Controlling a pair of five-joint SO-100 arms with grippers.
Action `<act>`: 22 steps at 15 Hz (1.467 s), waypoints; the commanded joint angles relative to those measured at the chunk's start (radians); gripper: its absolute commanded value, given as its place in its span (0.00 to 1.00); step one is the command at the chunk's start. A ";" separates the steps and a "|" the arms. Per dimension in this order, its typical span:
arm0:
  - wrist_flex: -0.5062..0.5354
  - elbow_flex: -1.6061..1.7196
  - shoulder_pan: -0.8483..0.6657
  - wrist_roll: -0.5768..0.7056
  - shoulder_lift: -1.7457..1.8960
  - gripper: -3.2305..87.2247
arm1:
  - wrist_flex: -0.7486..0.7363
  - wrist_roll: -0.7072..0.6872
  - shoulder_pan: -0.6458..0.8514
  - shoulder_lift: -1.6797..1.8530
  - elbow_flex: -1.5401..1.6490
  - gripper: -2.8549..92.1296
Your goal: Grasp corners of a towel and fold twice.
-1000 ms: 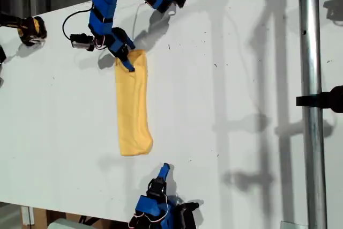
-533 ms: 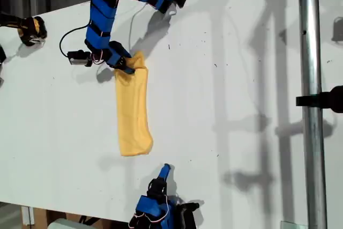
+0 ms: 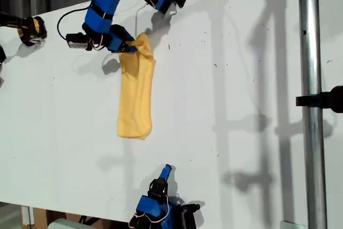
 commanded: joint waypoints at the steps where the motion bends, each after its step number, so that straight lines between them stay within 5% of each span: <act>1: 0.002 -0.020 0.011 -0.002 0.008 0.03 | 0.201 0.124 -0.130 0.121 0.002 0.03; 6: 0.005 -0.025 0.035 0.003 0.008 0.03 | 0.509 0.403 -0.436 0.143 -0.057 0.03; 8: 0.000 -0.017 0.038 0.002 0.008 0.03 | 0.374 0.334 -0.509 0.158 -0.245 0.03; 15: 0.003 -0.009 0.049 -0.015 0.008 0.03 | -0.126 0.043 -0.357 0.017 -0.515 0.03; 22: 0.003 0.000 0.028 -0.054 0.008 0.07 | -0.561 -0.020 -0.265 -0.403 -0.612 0.03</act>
